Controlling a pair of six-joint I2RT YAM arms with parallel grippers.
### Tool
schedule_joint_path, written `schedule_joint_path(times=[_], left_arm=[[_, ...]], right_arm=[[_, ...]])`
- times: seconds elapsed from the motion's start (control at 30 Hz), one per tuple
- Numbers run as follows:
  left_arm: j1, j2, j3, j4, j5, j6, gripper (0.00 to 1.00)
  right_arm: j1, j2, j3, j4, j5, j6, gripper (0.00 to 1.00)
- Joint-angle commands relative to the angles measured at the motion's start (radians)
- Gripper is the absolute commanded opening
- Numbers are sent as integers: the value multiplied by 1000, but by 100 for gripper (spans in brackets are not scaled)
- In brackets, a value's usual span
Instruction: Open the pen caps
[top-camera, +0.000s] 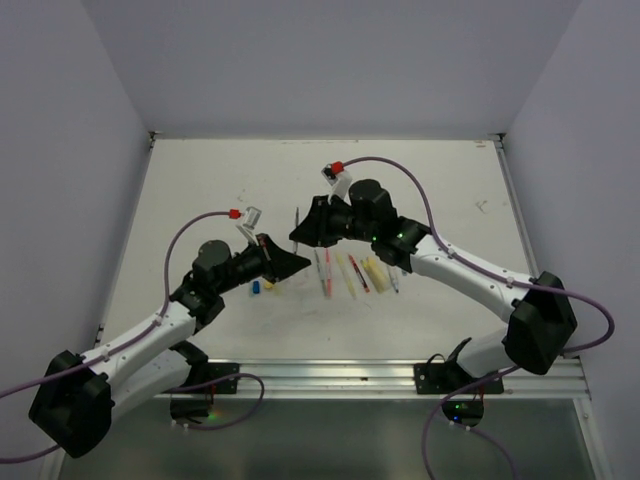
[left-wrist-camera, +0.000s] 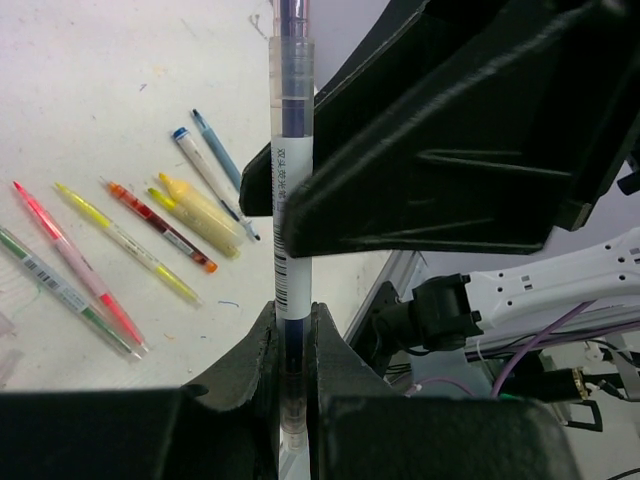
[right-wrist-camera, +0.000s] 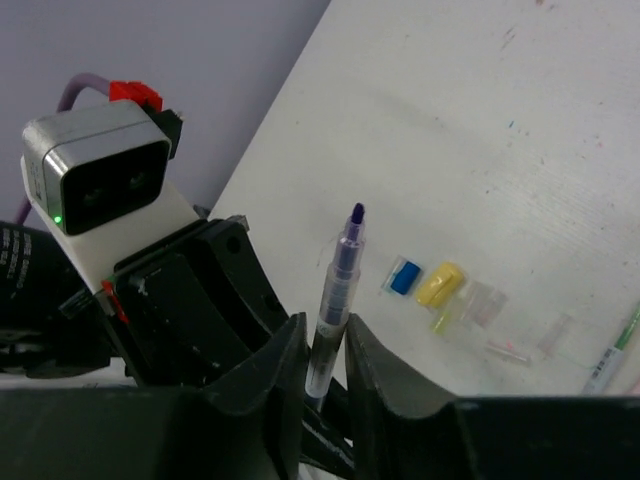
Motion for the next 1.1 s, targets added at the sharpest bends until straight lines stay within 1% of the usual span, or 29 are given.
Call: schedule_joint_path(times=[0.0, 0.07, 0.1, 0.13, 0.17, 0.2, 0.23, 0.27, 0.3, 0.33, 0.37, 0.4, 0.43, 0.47, 0.5, 0.53, 0.57, 0.63, 0.7, 0.87, 1.07], left_arm=[[-6, 9, 11, 76, 35, -21, 0], [-6, 4, 15, 68, 36, -17, 0], [-6, 4, 17, 58, 35, -11, 0], [-6, 2, 23, 50, 33, -6, 0], [-6, -1, 26, 27, 30, 0, 5], [-6, -2, 29, 16, 23, 9, 30], [-6, -11, 34, 4, 21, 15, 43], [-6, -17, 38, -22, 10, 22, 72], [-6, -27, 41, -37, 3, 37, 85], [-6, -45, 49, -60, -10, 48, 92], [-6, -56, 63, -115, -26, 58, 95], [-6, -68, 70, -140, -65, 77, 96], [-6, -94, 77, -165, -88, 83, 97], [-6, -106, 95, -223, -112, 91, 98], [-6, -119, 101, -249, -164, 103, 98], [-6, -137, 106, -272, -189, 107, 98], [-6, -142, 110, -312, -213, 111, 98], [-6, -148, 117, -330, -254, 117, 98], [-6, -139, 112, -321, -251, 118, 98], [-6, -97, 113, -289, -206, 114, 98], [-6, -108, 109, -306, -191, 118, 98]], right_arm=[[-1, 29, 1, 96, -49, 49, 22], [-1, 35, 3, 92, -44, 52, 9], [-3, 35, 0, 82, -31, 52, 0], [-1, 26, 3, 67, -15, 46, 0], [-1, 20, 1, 31, 8, 43, 0], [-12, 17, 4, -8, 58, 20, 0], [-24, 11, 7, -36, 77, 6, 0], [-39, 4, 7, -85, 87, -5, 0], [-86, 3, 6, -110, 98, -29, 0], [-114, 0, 4, -136, 110, -46, 0], [-140, -9, 3, -204, 127, -66, 0], [-180, -14, 4, -246, 164, -119, 0], [-193, -19, 9, -295, 269, -153, 0], [-202, -16, 18, -400, 343, -186, 0], [-211, -14, 32, -446, 414, -239, 0], [-216, -19, 29, -478, 546, -262, 0], [-219, -20, 27, -527, 595, -281, 0], [-248, 0, 27, -596, 687, -318, 0], [-286, 35, 20, -625, 707, -328, 0], [-354, 96, -26, -619, 758, -342, 0], [-363, 220, -13, -615, 779, -341, 0]])
